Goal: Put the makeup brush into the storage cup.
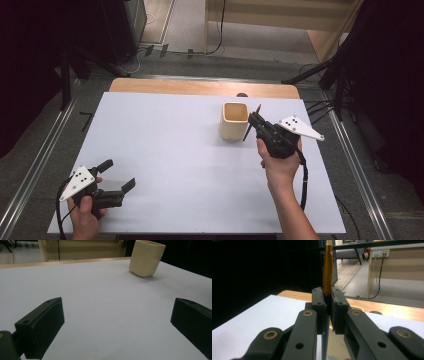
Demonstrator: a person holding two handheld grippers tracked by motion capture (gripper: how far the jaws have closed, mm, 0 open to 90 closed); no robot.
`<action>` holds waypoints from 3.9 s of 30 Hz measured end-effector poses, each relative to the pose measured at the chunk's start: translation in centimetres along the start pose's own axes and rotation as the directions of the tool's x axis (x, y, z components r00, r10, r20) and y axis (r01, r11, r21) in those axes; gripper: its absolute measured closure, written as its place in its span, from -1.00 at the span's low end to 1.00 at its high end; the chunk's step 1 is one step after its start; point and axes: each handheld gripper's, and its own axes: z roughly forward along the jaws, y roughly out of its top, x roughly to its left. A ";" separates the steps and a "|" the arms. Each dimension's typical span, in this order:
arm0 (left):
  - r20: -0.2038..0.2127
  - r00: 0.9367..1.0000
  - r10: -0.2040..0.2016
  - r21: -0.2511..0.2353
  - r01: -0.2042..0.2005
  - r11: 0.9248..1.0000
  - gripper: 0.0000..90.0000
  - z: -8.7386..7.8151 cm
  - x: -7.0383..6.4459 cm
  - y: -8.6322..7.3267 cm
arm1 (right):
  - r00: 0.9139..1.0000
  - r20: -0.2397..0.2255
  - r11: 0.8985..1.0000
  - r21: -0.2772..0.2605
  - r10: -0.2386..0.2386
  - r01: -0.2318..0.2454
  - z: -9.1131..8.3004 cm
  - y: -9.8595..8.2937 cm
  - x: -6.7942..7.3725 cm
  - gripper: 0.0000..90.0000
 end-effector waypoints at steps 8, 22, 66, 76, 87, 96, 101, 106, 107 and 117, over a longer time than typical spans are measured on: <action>-0.001 1.000 0.009 0.007 -0.009 1.000 -1.00 0.2 -0.1 0.0 | 1.000 -0.016 1.000 -0.026 0.004 -0.005 0.7 1.2 -0.4 0.87; -0.001 1.000 0.006 0.002 -0.006 1.000 -1.00 0.1 -0.1 0.0 | 1.000 0.020 0.999 -0.047 -0.007 0.008 2.1 2.8 -1.2 0.87; 0.008 1.000 0.013 0.005 -0.013 1.000 -1.00 0.3 -0.3 0.0 | 0.997 0.057 0.998 -0.027 -0.055 0.056 6.8 1.4 -3.3 0.87; 0.008 1.000 0.010 0.002 -0.010 1.000 -1.00 0.2 -0.2 0.0 | 0.996 0.076 0.999 0.022 -0.042 0.040 8.0 -0.3 -3.8 0.87; 0.012 1.000 0.014 0.008 -0.014 1.000 -1.00 0.4 -0.4 0.0 | 0.993 0.096 0.994 0.091 -0.063 0.055 8.7 -2.7 -4.1 0.87; 0.014 1.000 0.014 0.009 -0.014 1.000 -1.00 0.4 -0.4 0.0 | 0.988 0.097 0.985 0.135 -0.123 0.109 9.3 -3.6 -3.5 0.87; 0.014 1.000 0.011 0.012 -0.012 1.000 -1.00 0.4 -0.3 0.0 | 0.985 0.100 0.983 0.131 -0.142 0.128 9.4 -4.5 -3.4 0.86; 0.016 1.000 0.012 0.010 -0.012 1.000 -1.00 0.4 -0.3 0.0 | 0.990 0.115 0.995 0.058 -0.081 0.075 8.4 -4.2 -3.7 0.15; 0.016 1.000 0.012 0.010 -0.012 1.000 -1.00 0.4 -0.3 0.0 | 0.990 0.115 0.995 0.058 -0.081 0.075 8.4 -4.2 -3.7 0.15; 0.018 1.000 0.011 0.009 -0.011 1.000 -1.00 0.5 -0.4 0.0 | 0.998 0.044 0.999 0.015 -0.035 0.035 4.8 -3.8 -4.3 -0.97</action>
